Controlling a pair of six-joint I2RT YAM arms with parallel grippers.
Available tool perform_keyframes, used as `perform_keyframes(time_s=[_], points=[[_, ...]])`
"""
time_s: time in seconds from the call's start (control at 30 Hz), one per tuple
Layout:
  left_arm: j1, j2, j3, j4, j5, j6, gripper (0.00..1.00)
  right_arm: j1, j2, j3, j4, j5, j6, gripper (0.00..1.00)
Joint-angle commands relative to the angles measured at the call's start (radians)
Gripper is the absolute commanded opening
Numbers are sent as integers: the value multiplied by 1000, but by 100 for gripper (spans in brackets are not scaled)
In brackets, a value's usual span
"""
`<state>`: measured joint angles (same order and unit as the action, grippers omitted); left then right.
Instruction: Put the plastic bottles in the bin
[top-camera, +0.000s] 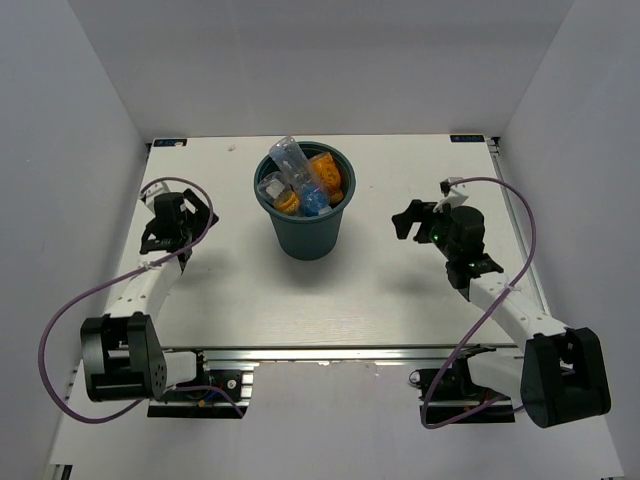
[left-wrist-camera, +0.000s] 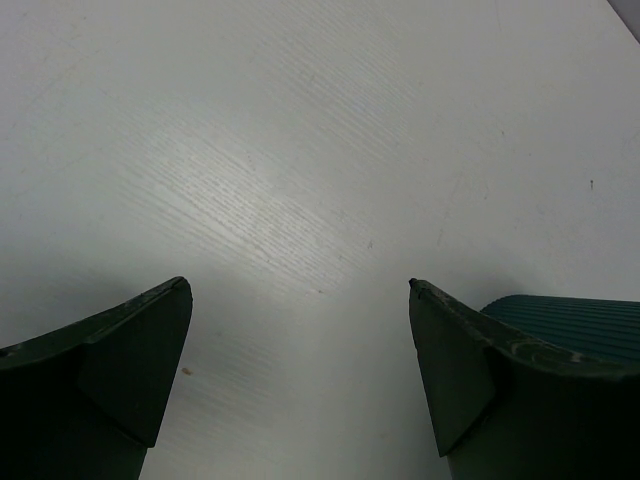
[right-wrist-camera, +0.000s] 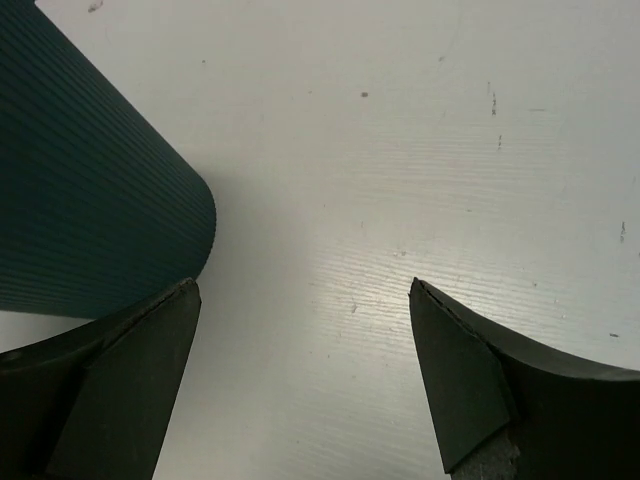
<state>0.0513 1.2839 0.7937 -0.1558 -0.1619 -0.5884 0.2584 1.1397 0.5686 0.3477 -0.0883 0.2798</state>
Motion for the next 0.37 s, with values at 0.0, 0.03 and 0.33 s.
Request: perform_keyframes(time_s=[0.0, 0.03, 0.33], points=[[5, -98, -45, 1, -47, -59, 98, 1, -5, 20, 86, 70, 24, 89], [5, -131, -50, -1, -69, -65, 98, -1, 3, 16, 97, 49, 35, 89], [5, -207, -62, 1, -123, -94, 98, -1, -66, -45, 159, 50, 45, 90]])
